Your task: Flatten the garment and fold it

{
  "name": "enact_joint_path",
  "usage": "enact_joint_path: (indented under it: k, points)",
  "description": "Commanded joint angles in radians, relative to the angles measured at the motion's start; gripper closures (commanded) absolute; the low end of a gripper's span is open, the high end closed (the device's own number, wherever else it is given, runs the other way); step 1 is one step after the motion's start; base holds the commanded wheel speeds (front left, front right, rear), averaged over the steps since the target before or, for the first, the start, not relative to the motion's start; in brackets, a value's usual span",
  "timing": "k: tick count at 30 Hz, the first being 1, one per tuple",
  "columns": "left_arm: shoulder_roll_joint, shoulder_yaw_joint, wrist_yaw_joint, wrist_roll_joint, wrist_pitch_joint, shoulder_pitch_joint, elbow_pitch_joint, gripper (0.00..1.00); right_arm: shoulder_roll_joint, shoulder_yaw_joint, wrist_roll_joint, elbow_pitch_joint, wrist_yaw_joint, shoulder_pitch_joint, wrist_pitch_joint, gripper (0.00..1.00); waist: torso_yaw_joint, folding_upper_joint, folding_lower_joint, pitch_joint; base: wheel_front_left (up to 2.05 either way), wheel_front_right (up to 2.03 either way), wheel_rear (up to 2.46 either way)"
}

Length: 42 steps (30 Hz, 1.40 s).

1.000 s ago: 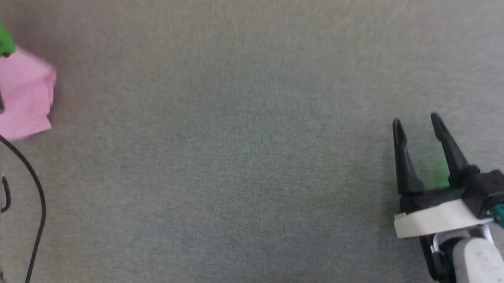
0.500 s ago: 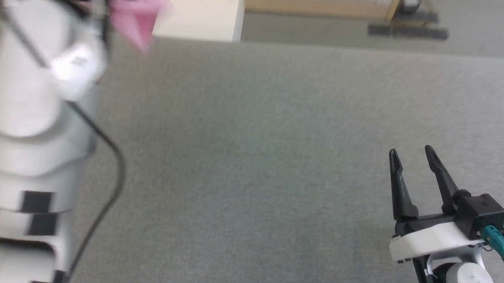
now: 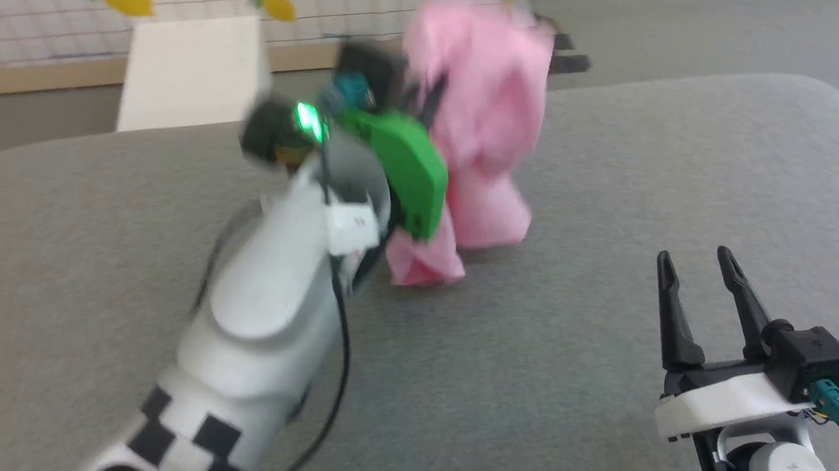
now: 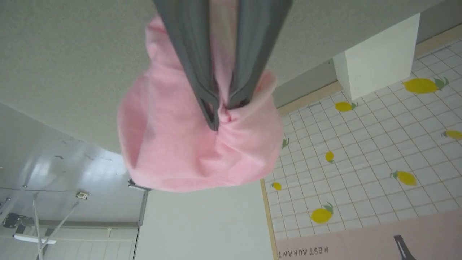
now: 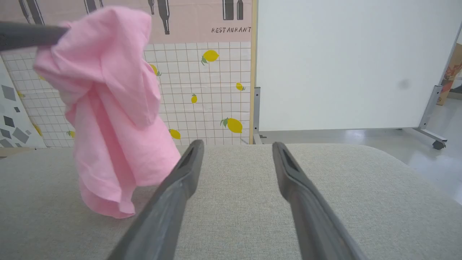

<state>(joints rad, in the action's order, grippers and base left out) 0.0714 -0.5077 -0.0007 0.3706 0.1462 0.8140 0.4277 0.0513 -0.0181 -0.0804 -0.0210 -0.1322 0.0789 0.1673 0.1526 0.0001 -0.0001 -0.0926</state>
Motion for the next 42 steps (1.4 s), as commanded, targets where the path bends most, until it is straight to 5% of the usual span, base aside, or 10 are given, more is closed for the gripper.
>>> enact_joint_path:
  k: [1,11,12,13,14,18,21,28,35,42]
  points:
    - [-0.006,-0.016,-0.006,0.032,0.044,-0.051,0.029,1.00,-0.001,0.001,-0.007,0.002,0.002,-0.013,0.000,0.00,0.111,-0.0001,0.0001,-0.009,0.00,0.00,0.00]
    - [-0.020,-0.153,-0.010,0.161,0.359,-0.273,0.222,1.00,-0.001,0.011,-0.016,-0.001,0.002,-0.023,0.001,0.00,0.163,-0.0001,0.0001,-0.016,0.00,0.00,0.00]
    - [-0.020,-0.157,-0.007,0.169,0.361,-0.281,0.222,0.85,-0.001,0.013,-0.016,0.000,0.002,-0.024,0.000,0.00,0.160,-0.0001,0.0001,-0.016,0.00,0.00,0.00]
    - [-0.020,-0.160,-0.004,0.178,0.354,-0.287,0.218,0.03,-0.001,0.012,-0.016,-0.001,0.002,-0.025,0.000,0.00,0.153,-0.0001,0.0001,-0.016,0.00,0.00,0.00]
    - [-0.020,-0.159,-0.001,0.186,0.346,-0.291,0.212,0.00,-0.001,0.014,-0.015,-0.001,0.002,-0.026,-0.001,0.00,0.148,-0.0001,0.0001,-0.016,0.00,0.00,0.00]
    - [-0.021,-0.144,0.000,0.211,0.221,-0.297,0.137,0.00,-0.001,0.022,-0.013,0.002,0.002,-0.030,-0.004,0.00,0.115,-0.0001,0.0001,-0.007,0.00,0.00,0.00]
    - [-0.020,-0.091,0.004,0.206,0.019,-0.302,0.053,0.00,-0.001,0.025,-0.010,0.008,0.002,-0.029,-0.005,0.00,0.085,-0.0001,0.0001,0.000,0.00,0.00,0.00]
    - [0.051,0.034,0.086,0.131,-0.367,-0.361,-0.068,0.00,-0.001,0.012,0.000,0.028,0.002,-0.036,-0.017,0.00,0.004,-0.0001,0.0001,0.018,0.00,0.00,0.00]
    - [0.098,0.179,0.142,0.038,-0.407,-0.479,-0.204,0.00,-0.001,0.009,0.010,0.052,0.002,-0.042,-0.033,0.00,-0.069,-0.0001,0.0001,0.018,0.00,0.00,0.00]
    - [0.073,0.303,0.137,-0.075,-0.408,-0.638,-0.314,0.00,-0.001,0.020,0.010,0.058,0.002,-0.041,-0.046,0.00,-0.131,-0.0001,0.0001,0.015,0.00,0.00,0.00]
